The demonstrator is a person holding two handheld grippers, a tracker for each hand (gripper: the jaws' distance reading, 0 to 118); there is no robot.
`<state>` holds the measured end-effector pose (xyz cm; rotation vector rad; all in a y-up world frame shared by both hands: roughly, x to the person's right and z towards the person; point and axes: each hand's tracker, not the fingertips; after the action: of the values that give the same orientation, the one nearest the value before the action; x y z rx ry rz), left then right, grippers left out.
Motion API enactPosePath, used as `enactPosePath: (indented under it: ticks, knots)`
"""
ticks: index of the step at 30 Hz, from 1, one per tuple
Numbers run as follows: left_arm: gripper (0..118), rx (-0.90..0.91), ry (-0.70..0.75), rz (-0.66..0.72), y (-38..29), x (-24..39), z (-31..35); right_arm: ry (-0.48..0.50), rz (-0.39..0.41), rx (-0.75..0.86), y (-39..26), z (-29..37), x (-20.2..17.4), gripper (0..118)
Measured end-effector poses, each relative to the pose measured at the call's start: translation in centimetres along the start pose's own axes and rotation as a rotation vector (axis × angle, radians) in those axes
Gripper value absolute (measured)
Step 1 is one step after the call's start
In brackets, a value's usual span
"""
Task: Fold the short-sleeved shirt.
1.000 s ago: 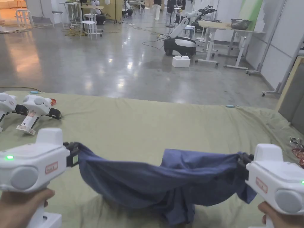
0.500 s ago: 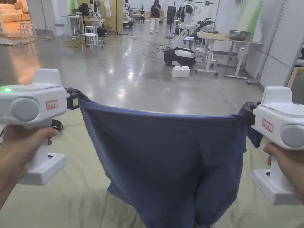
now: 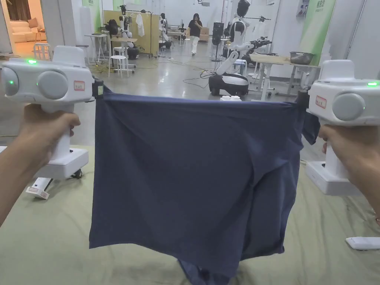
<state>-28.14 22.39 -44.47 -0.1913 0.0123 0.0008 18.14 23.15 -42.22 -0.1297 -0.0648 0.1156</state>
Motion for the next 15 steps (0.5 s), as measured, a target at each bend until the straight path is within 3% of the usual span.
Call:
enactPosePath:
  ticks: [8,15]
  knots:
    - [0,0.033,0.018,0.000,2.0,-0.3,-0.5,-0.024,0.038,0.052,3.1,-1.2,-0.6,1]
    - [0,-0.028,0.001,-0.004,-3.3,-0.8,-0.2,-0.011,0.066,0.015,-1.6,-0.6,-1.1,1]
